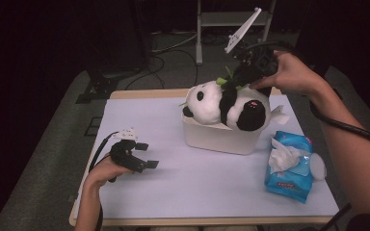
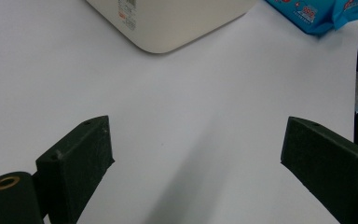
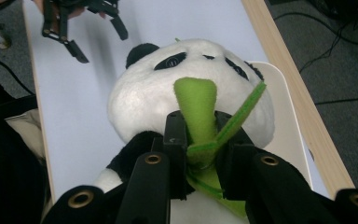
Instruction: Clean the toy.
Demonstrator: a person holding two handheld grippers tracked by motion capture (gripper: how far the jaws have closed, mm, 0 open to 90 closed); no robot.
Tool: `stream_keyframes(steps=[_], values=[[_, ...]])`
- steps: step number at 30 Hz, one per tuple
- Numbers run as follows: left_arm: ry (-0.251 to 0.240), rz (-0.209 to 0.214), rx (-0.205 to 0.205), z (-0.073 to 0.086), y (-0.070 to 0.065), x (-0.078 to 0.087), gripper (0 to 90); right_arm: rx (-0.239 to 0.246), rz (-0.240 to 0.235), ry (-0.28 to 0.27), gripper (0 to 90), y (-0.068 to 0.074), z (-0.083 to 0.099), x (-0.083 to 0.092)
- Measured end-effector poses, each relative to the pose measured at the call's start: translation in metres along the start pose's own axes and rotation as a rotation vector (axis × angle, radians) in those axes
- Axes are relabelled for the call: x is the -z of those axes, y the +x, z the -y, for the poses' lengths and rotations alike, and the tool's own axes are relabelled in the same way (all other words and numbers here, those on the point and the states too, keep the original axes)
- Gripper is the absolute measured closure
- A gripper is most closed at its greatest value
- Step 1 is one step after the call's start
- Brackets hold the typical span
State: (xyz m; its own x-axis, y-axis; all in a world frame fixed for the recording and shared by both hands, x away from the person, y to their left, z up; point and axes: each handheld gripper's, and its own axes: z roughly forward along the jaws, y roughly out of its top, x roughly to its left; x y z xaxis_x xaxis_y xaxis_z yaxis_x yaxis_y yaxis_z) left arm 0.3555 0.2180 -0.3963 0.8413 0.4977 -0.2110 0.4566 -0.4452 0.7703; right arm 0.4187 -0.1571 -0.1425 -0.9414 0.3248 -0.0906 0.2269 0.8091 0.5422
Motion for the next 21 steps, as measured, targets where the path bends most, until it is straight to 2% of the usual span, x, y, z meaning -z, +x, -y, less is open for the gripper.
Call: stream_keyframes(steps=[6, 21], values=[[0.000, -0.001, 0.003, 0.000, 0.001, 0.001, 8.0, -0.025, 0.003, 0.005, 75.3, -0.019, 0.002, -0.013], [-0.008, -0.003, 0.014, 0.002, 0.002, 0.003, 8.0, -0.072, 0.004, 0.036, 75.2, -0.044, 0.005, -0.047]])
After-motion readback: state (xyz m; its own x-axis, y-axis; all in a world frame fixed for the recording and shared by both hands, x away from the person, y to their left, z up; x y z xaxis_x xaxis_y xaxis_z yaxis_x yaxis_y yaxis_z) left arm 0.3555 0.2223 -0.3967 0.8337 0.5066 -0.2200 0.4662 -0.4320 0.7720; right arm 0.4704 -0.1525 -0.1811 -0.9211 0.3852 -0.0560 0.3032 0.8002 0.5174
